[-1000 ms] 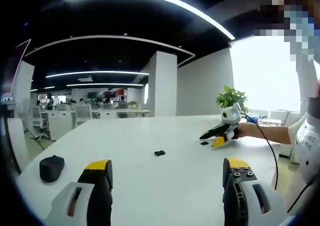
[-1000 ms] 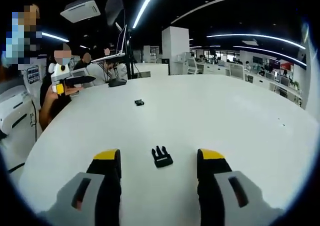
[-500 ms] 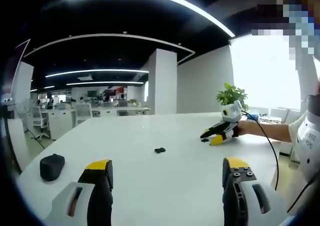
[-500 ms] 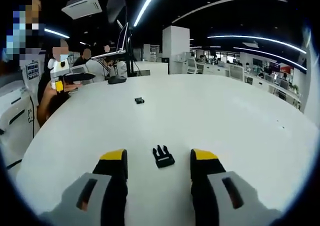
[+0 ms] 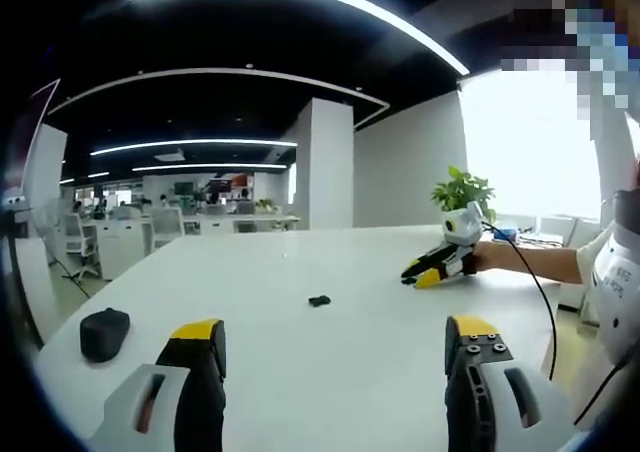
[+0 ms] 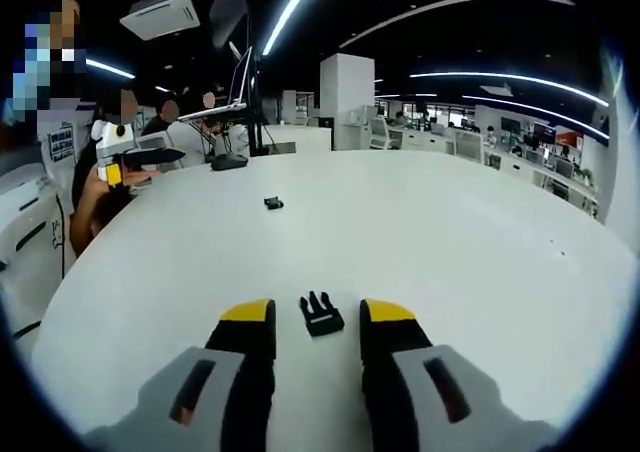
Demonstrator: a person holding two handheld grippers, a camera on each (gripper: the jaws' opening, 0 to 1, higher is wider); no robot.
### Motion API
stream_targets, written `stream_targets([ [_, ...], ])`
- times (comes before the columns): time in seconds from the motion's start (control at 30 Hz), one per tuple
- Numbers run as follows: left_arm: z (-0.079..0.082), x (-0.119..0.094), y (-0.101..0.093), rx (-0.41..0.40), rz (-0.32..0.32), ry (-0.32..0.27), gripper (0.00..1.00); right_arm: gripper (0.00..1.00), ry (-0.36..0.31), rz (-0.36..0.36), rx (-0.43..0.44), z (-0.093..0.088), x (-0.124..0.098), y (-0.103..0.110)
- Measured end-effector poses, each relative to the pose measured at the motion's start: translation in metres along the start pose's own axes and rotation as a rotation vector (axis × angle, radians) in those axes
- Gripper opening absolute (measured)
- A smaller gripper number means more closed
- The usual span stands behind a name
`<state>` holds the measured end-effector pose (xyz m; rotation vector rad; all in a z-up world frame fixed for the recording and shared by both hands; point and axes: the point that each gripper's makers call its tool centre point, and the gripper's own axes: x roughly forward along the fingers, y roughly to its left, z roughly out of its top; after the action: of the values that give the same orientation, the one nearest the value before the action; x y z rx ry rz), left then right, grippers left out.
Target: Snap the two parts of the plastic buckle together until the buckle closes and remains connected.
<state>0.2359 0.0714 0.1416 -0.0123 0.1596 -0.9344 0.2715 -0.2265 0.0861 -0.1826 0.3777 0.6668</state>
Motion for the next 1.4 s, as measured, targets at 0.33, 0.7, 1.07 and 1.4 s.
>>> stream_targets([
  [0.33, -0.0014, -0.0006, 0.0011, -0.005, 0.005, 0.003, 0.92, 0.25, -0.002, -0.008, -0.002, 0.0002, 0.0002, -0.0002],
  [0.7, -0.0013, -0.0015, 0.0018, 0.0, 0.008, 0.006, 0.92, 0.19, -0.003, 0.0, -0.008, 0.0003, 0.0, 0.0028],
  [1.07, 0.0008, -0.0009, -0.0017, 0.003, -0.002, -0.003, 0.92, 0.13, -0.004, 0.009, -0.016, 0.0, 0.0005, 0.0065],
  [1.4, 0.0008, -0.001, -0.002, 0.001, -0.003, -0.004, 0.92, 0.12, 0.004, -0.015, 0.032, 0.0, 0.0014, 0.0034],
])
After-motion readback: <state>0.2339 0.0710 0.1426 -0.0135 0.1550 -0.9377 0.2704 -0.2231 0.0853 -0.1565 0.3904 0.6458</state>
